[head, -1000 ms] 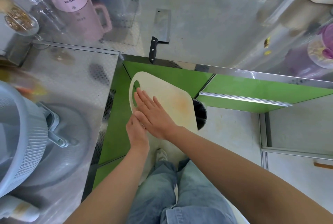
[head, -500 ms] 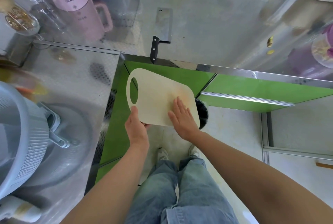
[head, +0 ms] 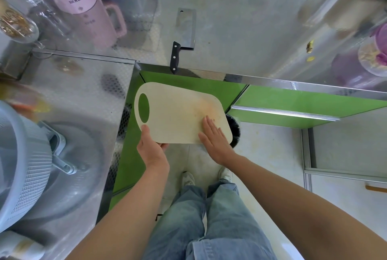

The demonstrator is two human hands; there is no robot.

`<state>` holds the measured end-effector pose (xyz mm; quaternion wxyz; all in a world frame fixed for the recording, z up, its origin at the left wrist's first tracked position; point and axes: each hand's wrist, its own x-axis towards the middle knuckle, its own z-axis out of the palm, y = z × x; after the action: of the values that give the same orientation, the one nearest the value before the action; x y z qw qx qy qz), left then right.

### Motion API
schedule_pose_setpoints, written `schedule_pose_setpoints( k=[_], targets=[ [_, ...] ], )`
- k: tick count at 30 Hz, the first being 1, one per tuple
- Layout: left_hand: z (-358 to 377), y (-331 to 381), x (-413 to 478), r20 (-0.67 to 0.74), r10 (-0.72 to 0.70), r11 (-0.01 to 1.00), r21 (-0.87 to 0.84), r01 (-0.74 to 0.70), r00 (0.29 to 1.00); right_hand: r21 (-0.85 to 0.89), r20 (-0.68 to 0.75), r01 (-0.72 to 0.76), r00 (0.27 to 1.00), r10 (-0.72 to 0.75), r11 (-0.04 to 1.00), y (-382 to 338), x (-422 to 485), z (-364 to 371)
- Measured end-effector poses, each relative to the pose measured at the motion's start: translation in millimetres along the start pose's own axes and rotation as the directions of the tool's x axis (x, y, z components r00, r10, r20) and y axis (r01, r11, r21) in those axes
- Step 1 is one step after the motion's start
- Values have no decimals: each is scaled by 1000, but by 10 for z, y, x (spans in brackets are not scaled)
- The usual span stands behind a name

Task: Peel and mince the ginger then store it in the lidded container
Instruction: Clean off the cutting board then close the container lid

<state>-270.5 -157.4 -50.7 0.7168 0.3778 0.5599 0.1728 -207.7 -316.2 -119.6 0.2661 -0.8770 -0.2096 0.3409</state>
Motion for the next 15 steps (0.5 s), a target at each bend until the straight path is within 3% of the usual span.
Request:
schedule_pose_setpoints(
  k=[2, 5, 10, 14, 15],
  targets=[
    [-9, 2, -1, -12, 10, 1000, 4, -10, 1000, -16, 21, -50, 999, 51, 999, 24, 60, 31],
    [-43, 16, 2, -42, 19, 1000, 2, -19, 999, -14, 13, -250, 968, 250, 968, 114, 90, 16],
    [-66, 28, -3, -68, 10, 1000, -26, -12, 998, -7, 19, -66, 998, 66, 998, -12, 104, 20],
    [-73, 52, -14, -87, 12, 999, -39, -16, 996, -39, -33, -371, 928, 370, 928, 160, 122, 13],
    [-82, 62, -4, -97, 14, 999, -46, -19, 995, -19, -50, -376, 926, 375, 926, 187, 96, 0]
  ],
)
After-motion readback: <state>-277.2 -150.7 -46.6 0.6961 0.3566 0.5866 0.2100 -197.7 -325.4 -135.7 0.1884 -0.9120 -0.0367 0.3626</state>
